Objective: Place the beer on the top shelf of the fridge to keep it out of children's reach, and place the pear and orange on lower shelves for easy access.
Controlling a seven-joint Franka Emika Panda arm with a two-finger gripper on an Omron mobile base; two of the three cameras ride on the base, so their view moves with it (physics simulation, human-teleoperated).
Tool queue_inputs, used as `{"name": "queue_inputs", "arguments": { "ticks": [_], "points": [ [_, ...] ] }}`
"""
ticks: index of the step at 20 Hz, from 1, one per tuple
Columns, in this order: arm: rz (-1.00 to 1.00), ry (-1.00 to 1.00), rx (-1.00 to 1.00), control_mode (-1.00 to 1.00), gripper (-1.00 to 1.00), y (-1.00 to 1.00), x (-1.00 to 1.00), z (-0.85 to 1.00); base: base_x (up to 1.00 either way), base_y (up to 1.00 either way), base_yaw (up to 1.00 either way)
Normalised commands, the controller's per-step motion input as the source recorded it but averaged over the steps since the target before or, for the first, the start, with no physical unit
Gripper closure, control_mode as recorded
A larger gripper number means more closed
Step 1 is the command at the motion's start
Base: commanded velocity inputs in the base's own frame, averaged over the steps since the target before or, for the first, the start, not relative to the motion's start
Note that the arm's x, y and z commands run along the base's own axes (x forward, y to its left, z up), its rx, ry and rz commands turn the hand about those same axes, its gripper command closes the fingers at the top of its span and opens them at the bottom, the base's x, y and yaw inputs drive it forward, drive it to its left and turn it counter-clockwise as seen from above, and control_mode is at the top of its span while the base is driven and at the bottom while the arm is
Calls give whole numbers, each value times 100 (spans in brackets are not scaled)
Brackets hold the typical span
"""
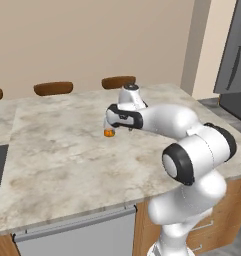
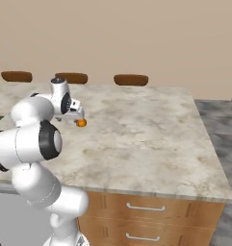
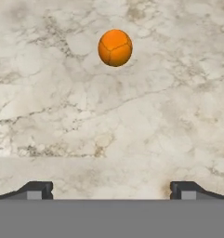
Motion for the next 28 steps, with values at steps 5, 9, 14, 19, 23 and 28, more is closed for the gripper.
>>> {"name": "queue_inputs", "arguments": {
  "ticks": [5,9,14,19,23,28],
  "points": [
    [0,10,-6,-100,-100,0,27,-42,0,0,0],
    [0,4,-1,-100,-100,0,26,-22,0,0,0],
    [0,0,0,-100,-100,0,23,-11,0,0,0],
    [0,0,0,-100,-100,0,22,-16,0,0,0],
    [0,0,0,-100,-100,0,28,-18,0,0,0],
    [0,-2,0,-100,-100,0,22,-16,0,0,0]
  ]
}}
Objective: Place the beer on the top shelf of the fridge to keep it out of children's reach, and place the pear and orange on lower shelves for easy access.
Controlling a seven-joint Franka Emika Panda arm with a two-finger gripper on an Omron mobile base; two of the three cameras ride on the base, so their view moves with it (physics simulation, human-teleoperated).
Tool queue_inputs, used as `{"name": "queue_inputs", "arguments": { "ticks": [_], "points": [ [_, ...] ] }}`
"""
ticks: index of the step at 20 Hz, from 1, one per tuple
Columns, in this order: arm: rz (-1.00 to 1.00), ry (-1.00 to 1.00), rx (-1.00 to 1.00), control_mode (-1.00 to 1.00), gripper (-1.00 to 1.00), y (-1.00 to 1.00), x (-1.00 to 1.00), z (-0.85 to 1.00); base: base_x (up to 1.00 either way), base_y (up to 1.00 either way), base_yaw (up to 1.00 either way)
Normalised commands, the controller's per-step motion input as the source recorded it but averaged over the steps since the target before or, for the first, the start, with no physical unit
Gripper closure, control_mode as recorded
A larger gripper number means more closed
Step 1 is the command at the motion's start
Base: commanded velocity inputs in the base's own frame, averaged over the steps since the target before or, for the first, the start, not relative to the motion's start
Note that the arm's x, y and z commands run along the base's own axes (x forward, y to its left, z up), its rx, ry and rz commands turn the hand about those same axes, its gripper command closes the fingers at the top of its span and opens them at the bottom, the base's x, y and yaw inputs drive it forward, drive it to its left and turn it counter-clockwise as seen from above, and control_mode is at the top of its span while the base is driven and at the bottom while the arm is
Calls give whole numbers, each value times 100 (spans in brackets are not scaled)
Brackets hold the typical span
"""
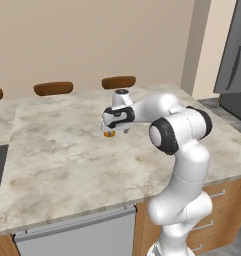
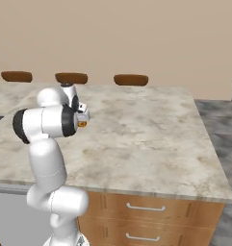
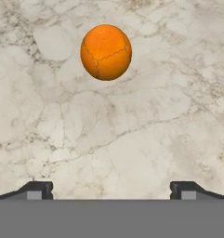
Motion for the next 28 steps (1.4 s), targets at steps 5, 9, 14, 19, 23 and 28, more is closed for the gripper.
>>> {"name": "queue_inputs", "arguments": {
  "ticks": [5,9,14,19,23,28],
  "points": [
    [0,-5,0,-100,-100,0,16,-20,0,0,0],
    [0,-8,0,-100,-100,3,12,-16,0,0,0],
    [0,-10,0,-100,-100,4,10,-11,0,0,0],
    [0,-5,1,-100,-100,5,20,-11,0,0,0],
    [0,0,0,-100,-100,7,34,-9,0,0,0],
    [0,0,0,-100,-100,13,35,0,0,0,0]
  ]
}}
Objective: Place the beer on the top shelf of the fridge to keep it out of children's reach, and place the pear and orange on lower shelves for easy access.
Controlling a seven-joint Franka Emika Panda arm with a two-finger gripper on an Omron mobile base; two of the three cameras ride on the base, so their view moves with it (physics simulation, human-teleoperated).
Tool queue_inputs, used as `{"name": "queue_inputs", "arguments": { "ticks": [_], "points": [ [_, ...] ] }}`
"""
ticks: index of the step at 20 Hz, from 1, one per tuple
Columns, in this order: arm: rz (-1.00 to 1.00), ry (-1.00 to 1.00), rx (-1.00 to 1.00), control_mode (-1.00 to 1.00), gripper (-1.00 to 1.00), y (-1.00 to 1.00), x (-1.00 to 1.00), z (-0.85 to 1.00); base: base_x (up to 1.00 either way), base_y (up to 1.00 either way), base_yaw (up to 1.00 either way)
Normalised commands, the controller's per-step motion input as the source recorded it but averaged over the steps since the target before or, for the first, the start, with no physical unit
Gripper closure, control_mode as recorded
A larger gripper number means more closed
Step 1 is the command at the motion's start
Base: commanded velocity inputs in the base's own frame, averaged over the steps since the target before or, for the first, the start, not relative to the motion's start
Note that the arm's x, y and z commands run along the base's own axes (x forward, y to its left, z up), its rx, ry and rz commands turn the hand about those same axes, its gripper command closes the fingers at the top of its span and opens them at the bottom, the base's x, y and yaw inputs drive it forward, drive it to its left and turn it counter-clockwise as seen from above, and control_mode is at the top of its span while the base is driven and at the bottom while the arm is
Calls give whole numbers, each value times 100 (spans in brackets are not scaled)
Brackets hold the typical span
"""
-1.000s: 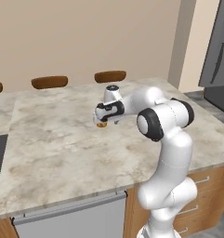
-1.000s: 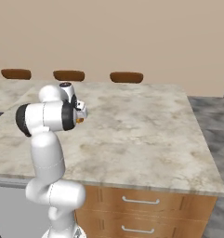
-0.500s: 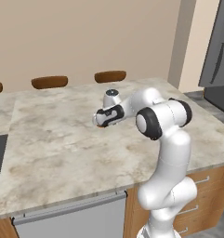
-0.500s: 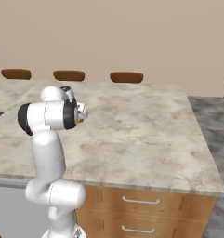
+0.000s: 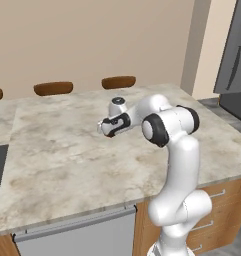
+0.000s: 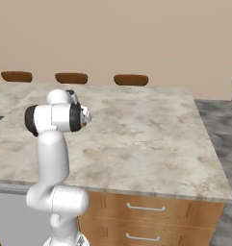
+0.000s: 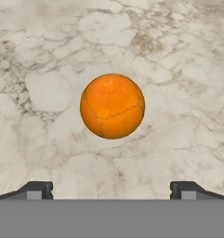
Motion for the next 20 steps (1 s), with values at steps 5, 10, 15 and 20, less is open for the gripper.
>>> {"name": "queue_inputs", "arguments": {
  "ticks": [5,10,15,20],
  "points": [
    [0,0,0,-100,-100,13,28,-5,0,0,0],
    [0,0,0,-100,-100,1,22,-14,0,0,0],
    [-1,0,0,-100,-100,0,16,-23,0,0,0],
    [-2,0,0,-100,-100,0,13,-23,0,0,0]
  ]
}}
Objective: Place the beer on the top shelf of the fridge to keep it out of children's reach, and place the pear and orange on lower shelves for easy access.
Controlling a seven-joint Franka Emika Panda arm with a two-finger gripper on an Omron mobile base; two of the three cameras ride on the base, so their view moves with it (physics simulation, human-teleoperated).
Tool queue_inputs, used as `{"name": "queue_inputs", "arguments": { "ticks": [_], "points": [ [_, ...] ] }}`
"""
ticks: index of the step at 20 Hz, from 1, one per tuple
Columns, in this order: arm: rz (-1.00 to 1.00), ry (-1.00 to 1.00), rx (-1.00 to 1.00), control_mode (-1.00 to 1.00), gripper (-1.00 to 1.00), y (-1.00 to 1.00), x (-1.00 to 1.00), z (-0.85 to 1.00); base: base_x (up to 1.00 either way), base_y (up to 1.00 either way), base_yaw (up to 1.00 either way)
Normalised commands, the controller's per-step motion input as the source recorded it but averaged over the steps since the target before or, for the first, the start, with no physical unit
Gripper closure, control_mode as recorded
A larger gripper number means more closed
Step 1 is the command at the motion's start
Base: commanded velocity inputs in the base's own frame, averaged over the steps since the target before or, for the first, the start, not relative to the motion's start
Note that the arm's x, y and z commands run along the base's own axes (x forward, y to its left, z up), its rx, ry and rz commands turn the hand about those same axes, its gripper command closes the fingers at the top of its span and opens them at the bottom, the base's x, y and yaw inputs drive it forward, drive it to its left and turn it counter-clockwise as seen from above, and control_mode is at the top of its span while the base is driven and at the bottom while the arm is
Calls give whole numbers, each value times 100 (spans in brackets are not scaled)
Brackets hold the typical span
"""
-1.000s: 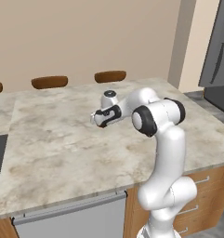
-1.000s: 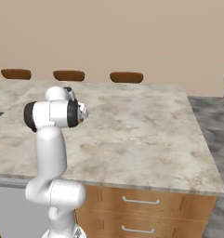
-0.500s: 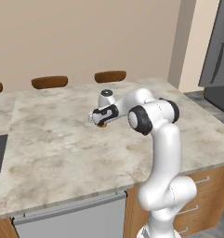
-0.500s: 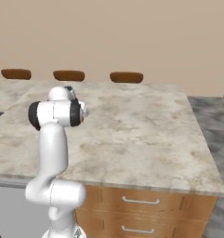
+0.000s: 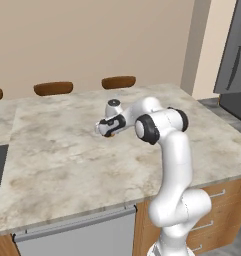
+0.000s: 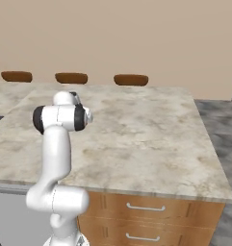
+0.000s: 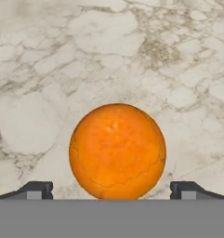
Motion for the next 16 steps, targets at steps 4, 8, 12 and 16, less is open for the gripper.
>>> {"name": "queue_inputs", "arguments": {
  "ticks": [4,8,12,16],
  "points": [
    [-3,0,0,-100,-100,0,15,-19,0,0,0],
    [-3,0,0,-100,-100,0,20,-15,0,0,0],
    [-3,0,0,-100,-100,0,24,-10,0,0,0],
    [-3,0,0,-100,-100,0,23,-11,0,0,0]
  ]
}}
